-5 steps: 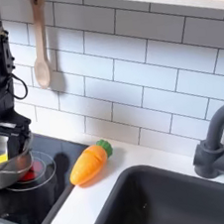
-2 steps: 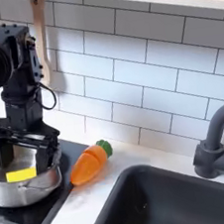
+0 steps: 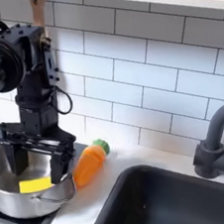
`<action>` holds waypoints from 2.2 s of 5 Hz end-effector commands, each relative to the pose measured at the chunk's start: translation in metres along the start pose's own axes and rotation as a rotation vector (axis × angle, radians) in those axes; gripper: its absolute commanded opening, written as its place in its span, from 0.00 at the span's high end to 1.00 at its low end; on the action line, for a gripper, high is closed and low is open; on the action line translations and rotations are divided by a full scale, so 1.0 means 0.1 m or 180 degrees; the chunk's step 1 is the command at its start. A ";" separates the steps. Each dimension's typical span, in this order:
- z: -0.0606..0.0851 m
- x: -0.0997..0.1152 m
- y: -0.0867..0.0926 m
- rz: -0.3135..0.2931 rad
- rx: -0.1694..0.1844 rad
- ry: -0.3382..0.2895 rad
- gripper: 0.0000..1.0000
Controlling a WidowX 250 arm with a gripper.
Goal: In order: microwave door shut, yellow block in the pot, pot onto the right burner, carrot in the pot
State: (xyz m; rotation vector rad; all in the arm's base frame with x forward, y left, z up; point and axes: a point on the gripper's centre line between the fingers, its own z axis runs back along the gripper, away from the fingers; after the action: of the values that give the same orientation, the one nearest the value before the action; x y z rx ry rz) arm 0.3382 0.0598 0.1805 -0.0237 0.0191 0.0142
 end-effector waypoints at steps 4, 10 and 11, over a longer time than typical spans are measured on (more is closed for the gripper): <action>0.40 0.54 -0.46 -0.0303 0.0004 -0.0503 0.00; -0.11 0.77 -0.52 -0.0178 0.0041 -0.0168 0.00; -0.21 0.78 -0.52 -0.0136 0.0023 -0.0037 0.00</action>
State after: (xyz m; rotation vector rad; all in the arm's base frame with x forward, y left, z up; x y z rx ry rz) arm 0.4148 0.0078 0.1571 -0.0113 0.0149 -0.0329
